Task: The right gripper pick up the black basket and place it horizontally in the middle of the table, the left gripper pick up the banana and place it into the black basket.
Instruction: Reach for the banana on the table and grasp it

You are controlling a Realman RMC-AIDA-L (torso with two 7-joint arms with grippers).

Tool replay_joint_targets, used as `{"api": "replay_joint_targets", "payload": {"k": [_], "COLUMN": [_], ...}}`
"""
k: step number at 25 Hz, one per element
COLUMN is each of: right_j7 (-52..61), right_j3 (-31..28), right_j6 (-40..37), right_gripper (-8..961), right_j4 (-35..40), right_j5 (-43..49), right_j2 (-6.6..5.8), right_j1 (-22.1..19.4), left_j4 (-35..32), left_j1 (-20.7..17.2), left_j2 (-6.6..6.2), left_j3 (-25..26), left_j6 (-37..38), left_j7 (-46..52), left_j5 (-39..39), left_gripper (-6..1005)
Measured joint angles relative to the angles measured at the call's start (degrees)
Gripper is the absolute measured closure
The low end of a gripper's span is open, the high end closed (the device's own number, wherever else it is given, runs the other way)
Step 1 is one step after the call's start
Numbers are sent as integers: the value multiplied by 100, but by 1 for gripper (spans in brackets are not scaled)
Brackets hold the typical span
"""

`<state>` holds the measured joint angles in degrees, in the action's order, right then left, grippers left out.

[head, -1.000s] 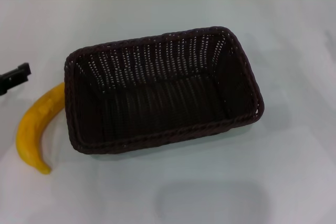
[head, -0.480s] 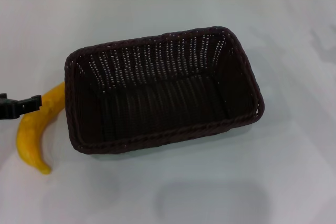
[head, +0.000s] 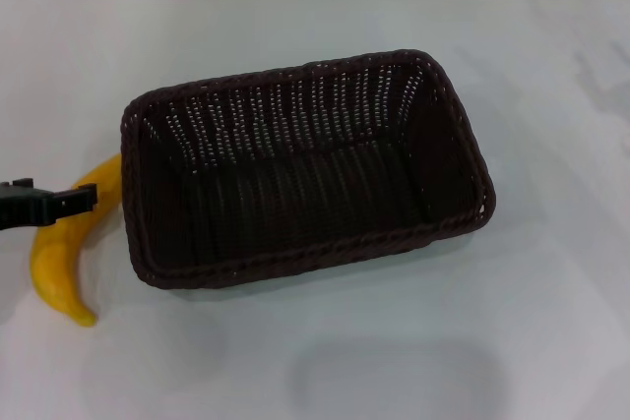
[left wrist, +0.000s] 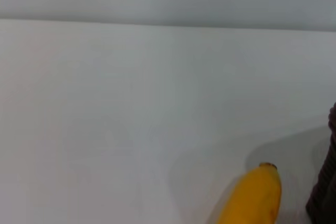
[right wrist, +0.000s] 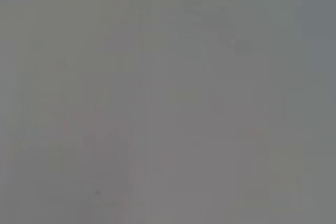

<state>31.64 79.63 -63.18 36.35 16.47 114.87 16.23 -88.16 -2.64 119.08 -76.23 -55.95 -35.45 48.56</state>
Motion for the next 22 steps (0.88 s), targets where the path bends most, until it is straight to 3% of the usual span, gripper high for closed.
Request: {"api": "replay_joint_targets", "payload": {"k": [22], "right_j7": [0], "right_j3": [129], "right_j6": [105], "right_gripper": [396], "right_j4": [202], "right_j5": [6], "right_j2": [0], "right_j1": [-31], "left_j4": [616], "left_j1": [251], "left_j2": [1], "left_j3": [36], "left_j6": [162], "left_j7": [-49], "left_j5": [23], "left_gripper": [137]}}
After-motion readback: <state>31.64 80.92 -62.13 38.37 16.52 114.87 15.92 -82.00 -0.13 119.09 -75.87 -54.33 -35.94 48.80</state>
